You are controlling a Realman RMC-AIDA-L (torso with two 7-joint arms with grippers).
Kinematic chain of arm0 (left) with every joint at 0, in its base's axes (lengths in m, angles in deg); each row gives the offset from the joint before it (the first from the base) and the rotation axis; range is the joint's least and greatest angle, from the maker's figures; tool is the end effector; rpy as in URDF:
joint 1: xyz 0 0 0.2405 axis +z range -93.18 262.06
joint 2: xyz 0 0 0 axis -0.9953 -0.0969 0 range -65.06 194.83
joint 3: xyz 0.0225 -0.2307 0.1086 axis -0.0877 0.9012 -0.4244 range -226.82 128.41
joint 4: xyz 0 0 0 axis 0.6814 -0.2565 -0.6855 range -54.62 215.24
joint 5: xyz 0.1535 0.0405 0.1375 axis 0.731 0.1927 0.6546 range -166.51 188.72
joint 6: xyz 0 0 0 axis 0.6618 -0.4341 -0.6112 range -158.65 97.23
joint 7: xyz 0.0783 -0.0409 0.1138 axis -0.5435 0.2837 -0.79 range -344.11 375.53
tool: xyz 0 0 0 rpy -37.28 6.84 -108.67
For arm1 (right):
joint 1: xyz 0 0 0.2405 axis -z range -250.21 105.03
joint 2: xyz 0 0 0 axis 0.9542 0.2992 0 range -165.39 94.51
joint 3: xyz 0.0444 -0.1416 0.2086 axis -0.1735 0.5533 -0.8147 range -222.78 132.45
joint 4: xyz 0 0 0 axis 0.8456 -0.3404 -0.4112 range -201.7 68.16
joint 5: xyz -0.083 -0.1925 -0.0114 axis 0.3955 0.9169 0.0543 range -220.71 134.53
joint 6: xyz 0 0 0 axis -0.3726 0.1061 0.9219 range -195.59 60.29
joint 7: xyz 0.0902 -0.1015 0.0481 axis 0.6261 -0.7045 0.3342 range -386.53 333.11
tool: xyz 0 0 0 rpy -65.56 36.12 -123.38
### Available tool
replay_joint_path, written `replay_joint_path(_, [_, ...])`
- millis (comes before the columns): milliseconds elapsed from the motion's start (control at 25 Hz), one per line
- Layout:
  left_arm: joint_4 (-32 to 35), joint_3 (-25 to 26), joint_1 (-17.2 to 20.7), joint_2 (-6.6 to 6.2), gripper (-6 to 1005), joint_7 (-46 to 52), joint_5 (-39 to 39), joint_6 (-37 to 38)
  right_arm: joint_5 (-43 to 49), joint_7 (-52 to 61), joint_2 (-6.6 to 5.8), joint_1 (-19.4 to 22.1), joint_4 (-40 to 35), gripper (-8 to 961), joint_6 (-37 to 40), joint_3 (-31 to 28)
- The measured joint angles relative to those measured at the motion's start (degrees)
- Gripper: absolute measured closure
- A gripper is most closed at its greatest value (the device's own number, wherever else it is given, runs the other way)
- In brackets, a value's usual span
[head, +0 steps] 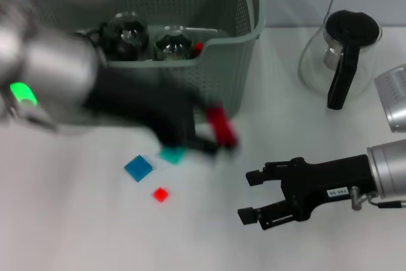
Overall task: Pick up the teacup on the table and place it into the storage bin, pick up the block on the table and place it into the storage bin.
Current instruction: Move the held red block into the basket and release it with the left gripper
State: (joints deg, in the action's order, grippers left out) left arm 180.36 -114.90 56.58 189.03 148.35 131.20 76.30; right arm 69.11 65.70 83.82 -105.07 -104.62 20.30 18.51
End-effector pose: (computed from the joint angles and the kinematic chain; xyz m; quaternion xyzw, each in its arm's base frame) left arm -0.0996 0.2910 0.0457 -0.9832 -0.1641 -0.0618 0.0502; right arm 0.2304 0.3113 -0.0537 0.9608 -0.2358 -0.1427 0.0303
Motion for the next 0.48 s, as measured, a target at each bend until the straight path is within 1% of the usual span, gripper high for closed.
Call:
replay_joint_path(80, [-0.9, 9.6, -3.3, -0.2, 317, -1.9, -2.9, -1.3, 0.0, 0.0, -0.19, 0.1, 0.0, 10, 0.2, 0.0])
replay_joint_path(120, [-2.3, 13.0, -5.5, -0.46, 316, -2.9, -3.2, -2.6, 0.1, 0.0, -0.24, 0.1, 0.0, 10, 0.2, 0.0])
replay_joint_path(200, [-6.0, 17.4, -9.1, -1.29, 315, -4.0, -2.7, -6.7, 0.1, 0.0, -0.37, 0.1, -0.2, 10, 0.4, 0.0])
replay_joint_path(240, [-8.9, 18.2, -10.7, -2.16, 314, -3.9, -2.1, -10.3, 0.1, 0.0, -0.41, 0.1, -0.3, 10, 0.5, 0.0])
replay_joint_path(280, [-11.1, 18.6, -11.8, -2.78, 313, -3.7, -1.6, -12.9, 0.1, 0.0, -0.45, 0.1, -0.4, 10, 0.5, 0.0])
replay_joint_path(320, [-14.9, 18.5, -13.3, -3.93, 313, -3.0, -0.6, -17.1, 0.1, 0.0, -0.46, 0.1, -0.4, 10, 0.6, 0.0])
replay_joint_path(360, [-18.1, 18.4, -14.4, -4.78, 312, -2.3, 0.3, -20.5, 0.1, 0.0, -0.46, 0.1, -0.5, 10, 0.6, 0.0])
replay_joint_path(480, [-29.2, 18.3, -17.9, -7.67, 310, -1.0, 2.3, -29.4, 0.1, -0.1, -0.53, 0.0, -0.6, 10, 0.7, 0.3])
